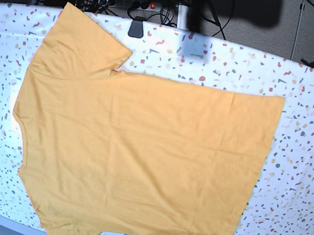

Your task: Fold the T-shirt properly

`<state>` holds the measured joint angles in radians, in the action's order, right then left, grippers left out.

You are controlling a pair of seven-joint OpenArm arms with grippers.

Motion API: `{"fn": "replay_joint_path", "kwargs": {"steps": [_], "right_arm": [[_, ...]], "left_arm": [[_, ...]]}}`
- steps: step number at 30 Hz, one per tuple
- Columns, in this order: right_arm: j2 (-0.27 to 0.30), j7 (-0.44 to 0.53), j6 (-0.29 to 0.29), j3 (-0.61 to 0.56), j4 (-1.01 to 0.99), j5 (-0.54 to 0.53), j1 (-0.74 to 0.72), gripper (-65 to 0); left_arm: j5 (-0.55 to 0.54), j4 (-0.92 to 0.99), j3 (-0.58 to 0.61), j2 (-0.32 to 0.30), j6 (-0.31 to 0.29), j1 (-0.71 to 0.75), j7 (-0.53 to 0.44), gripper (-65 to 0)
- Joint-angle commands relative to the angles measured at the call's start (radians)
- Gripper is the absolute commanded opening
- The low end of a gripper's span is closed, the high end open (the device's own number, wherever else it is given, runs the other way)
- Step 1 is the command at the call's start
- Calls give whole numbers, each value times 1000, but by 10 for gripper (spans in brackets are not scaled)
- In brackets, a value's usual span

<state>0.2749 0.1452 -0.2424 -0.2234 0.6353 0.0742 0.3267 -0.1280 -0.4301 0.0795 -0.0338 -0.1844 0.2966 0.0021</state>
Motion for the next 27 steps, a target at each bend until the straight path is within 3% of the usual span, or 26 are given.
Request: {"fn": "replay_joint_path", "kwargs": {"steps": [1, 6, 10, 20, 27], "right_arm": [[5, 12, 3, 0, 15, -8, 5, -321], [6, -4, 3, 1, 52, -8, 19, -321], [7, -3, 4, 2, 62, -7, 35, -322], [5, 12, 3, 1, 64, -4, 73, -322], [5, 59, 18, 2, 84, -4, 93, -322]], "left_arm": [[-2, -4, 1, -6, -6, 10, -13, -420], [-2, -4, 1, -20, -6, 17, -100, -420], [-2, -4, 1, -20, -6, 16, -93, -420], [-3, -137, 1, -119, -10, 21, -29, -420], [-3, -241, 1, -139, -10, 76, -28, -420]]}}
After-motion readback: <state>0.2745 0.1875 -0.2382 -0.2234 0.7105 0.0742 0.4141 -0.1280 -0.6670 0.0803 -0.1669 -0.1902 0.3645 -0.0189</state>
